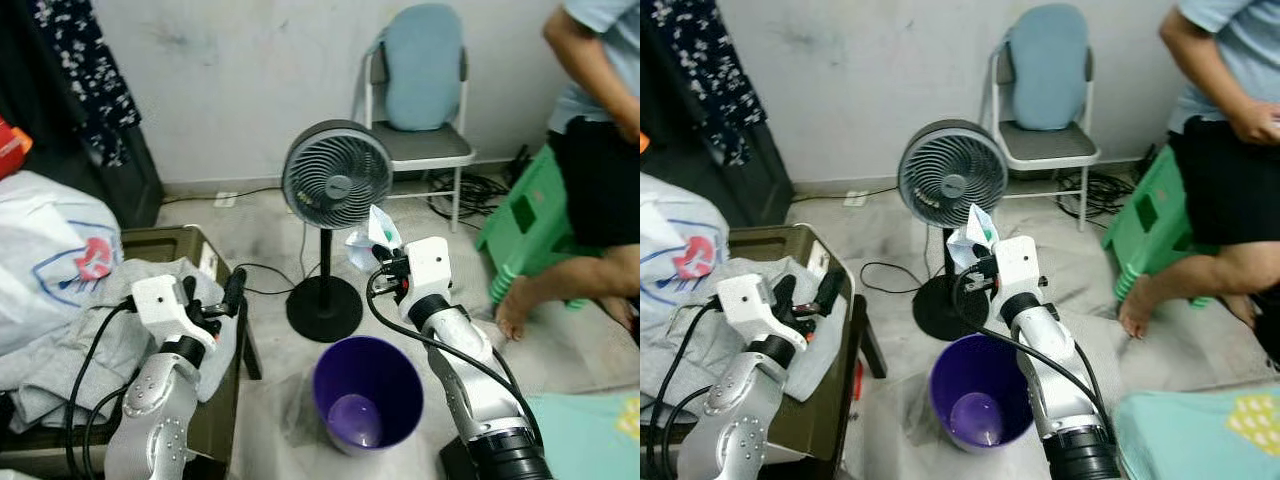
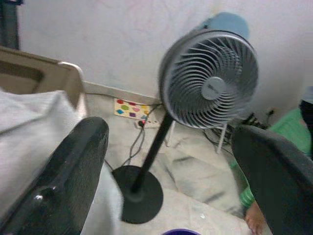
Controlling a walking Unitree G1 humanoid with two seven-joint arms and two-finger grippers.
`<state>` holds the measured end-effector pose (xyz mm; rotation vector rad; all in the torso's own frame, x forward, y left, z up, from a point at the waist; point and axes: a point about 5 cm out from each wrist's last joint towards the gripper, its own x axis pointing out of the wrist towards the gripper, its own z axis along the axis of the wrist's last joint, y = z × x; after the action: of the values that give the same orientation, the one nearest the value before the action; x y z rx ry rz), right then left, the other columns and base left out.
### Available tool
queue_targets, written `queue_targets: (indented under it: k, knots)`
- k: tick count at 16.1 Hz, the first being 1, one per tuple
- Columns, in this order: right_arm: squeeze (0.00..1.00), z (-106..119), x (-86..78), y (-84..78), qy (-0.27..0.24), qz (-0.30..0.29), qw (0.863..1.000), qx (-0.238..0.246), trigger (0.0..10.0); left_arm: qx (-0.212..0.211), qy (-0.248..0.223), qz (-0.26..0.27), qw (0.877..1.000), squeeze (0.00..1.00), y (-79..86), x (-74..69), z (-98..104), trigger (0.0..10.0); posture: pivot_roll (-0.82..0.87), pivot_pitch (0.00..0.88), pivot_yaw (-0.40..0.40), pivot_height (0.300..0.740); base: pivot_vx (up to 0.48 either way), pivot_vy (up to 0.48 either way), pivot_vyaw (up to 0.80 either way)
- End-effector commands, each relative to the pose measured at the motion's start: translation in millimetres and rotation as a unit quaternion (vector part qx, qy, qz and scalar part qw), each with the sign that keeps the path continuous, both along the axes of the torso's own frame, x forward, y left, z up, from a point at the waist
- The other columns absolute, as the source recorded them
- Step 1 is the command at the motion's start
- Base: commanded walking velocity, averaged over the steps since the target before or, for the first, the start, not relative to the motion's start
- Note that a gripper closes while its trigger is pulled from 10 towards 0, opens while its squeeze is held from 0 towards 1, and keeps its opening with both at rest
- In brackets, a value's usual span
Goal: Clean up the room
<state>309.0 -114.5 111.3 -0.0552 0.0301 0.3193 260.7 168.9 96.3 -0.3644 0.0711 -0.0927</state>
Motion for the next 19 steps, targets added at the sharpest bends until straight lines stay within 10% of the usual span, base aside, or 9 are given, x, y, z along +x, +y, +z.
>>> queue_targets:
  k: [1,19]
  knots:
    - [0.0,-0.4,1.3,-2.0,0.0,-0.004,1.0,-0.002,10.0,0.008,0.002,-0.005,1.0,0.0,-1.1,0.4,0.0,10.0,-0.19,0.016,0.035,0.74,0.0,-0.48,0.0]
    - [0.0,-1.1,2.8,1.3,-0.003,0.004,1.0,-0.015,10.0,0.005,-0.002,0.002,1.0,0.0,2.1,1.1,1.0,10.0,-0.19,0.027,0.037,0.74,0.0,-0.133,0.07]
